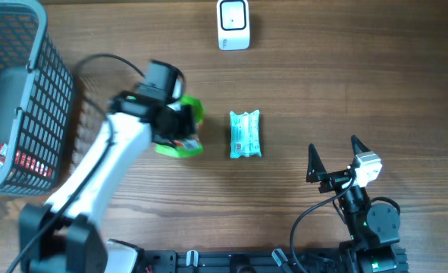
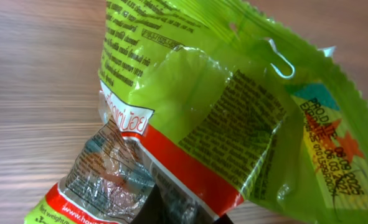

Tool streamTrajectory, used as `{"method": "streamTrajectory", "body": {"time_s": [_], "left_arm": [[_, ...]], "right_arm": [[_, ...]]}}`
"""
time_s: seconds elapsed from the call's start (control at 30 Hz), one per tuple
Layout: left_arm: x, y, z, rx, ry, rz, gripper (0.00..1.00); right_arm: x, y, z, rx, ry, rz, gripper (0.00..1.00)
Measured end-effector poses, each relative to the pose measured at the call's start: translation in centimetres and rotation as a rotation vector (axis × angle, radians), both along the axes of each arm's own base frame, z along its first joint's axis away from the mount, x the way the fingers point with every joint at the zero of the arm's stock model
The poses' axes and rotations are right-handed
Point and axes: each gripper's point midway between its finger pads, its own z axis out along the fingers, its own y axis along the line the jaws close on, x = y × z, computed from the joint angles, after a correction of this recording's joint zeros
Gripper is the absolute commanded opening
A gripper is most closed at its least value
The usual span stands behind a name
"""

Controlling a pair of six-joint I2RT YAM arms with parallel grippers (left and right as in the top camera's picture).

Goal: Scan the item barcode
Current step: 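Place the green-red bag left of the pale green packet and release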

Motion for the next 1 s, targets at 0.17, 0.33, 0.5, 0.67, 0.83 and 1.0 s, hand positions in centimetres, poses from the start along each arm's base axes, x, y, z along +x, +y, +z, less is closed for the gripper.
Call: {"method": "streamTrajectory", "body": {"time_s": [0.17,0.33,0.5,0.67,0.83,1.0], "left_arm": [[-0.1,-2.8,-4.9,0.031,0.056,-0.061,0.5],[0.0,-3.3,-5.6,0.038,0.061,-0.07,0.94],[1.0,-2.9,-2.7,0.014,0.044,-0.047,0.29],[0.8,-3.8,1.6,-0.052,-0.021,-0.067,0.04],[-0.5,-5.3,0.1,-0.046,-0.005,-0.112,0.07],[-1.1,-5.4,-5.0,0.009,0.03,-0.099,0.15]], "right_arm": [[0.0,0.0,0.0,0.0,0.0,0.0,1.0],[0.0,0.0,0.0,0.0,0.0,0.0,1.0],[0.0,0.0,0.0,0.0,0.0,0.0,1.0],[0.0,0.0,0.0,0.0,0.0,0.0,1.0],[0.0,0.0,0.0,0.0,0.0,0.0,1.0],[0.0,0.0,0.0,0.0,0.0,0.0,1.0]]}}
